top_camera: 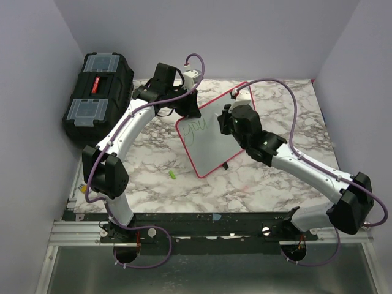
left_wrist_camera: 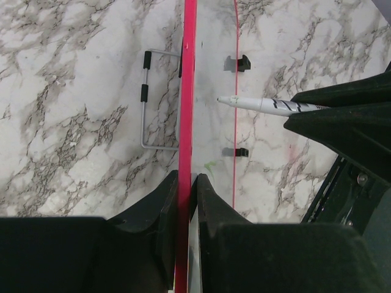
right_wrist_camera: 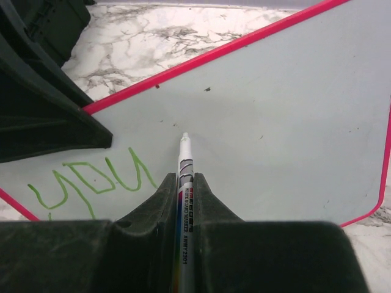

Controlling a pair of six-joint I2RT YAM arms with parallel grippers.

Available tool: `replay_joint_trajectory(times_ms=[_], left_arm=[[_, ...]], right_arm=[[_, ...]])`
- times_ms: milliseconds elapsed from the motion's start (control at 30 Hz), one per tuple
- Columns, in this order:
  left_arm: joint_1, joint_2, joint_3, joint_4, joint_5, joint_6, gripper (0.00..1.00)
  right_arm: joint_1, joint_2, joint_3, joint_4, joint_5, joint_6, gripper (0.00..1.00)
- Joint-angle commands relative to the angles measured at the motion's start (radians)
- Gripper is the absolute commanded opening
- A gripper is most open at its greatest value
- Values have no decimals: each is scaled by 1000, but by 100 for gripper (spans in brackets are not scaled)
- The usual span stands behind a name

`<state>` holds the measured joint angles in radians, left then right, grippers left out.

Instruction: Write a sentence on the whiteboard

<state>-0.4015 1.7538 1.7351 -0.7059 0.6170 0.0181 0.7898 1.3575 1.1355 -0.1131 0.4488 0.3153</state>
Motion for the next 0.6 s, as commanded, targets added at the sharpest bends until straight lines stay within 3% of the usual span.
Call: replay_joint_trajectory(times_ms=[0,567], left_arm=[[-2,-41,9,2,-34,44,0],[-2,-43,15,-4,-33,46,0]], right_arm=[[-26,15,36,45,-37,-5,1],[-37,17,34,103,-138,17,0]])
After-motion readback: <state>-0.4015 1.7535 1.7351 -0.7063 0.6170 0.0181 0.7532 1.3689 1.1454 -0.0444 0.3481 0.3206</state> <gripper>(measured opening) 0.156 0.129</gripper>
